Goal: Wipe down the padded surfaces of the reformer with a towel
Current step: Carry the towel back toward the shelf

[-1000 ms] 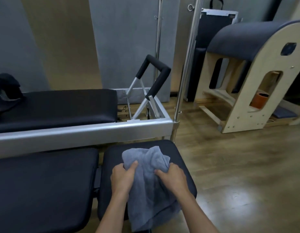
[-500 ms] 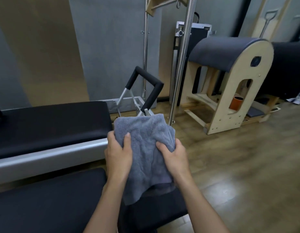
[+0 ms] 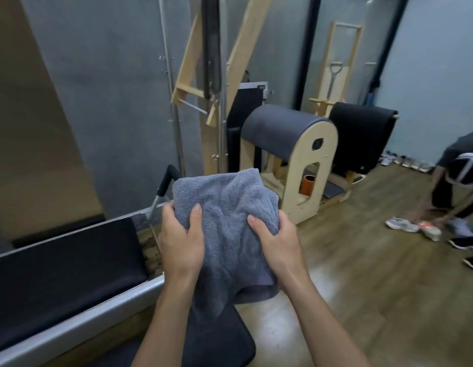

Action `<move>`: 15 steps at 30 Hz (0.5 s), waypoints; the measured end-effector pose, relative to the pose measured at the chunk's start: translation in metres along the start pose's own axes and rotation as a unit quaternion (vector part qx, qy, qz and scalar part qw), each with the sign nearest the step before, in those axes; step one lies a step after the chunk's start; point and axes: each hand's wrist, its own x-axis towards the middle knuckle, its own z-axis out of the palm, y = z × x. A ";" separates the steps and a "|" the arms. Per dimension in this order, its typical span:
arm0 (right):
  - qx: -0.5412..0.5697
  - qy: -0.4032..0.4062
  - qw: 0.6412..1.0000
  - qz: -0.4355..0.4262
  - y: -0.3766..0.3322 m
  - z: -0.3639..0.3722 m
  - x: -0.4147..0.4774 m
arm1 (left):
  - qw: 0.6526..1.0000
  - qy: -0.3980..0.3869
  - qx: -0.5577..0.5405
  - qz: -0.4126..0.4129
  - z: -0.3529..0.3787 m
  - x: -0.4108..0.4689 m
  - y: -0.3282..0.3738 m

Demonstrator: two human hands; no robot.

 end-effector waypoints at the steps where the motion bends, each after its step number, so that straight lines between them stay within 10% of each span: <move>1: 0.002 0.016 1.000 0.001 -0.020 -0.022 0.003 | 1.000 -0.014 -0.010 0.005 0.011 -0.003 0.026; 15: -0.103 0.416 0.904 -0.007 -0.163 -0.289 -0.144 | 0.895 -0.389 -0.199 0.094 0.155 -0.197 0.233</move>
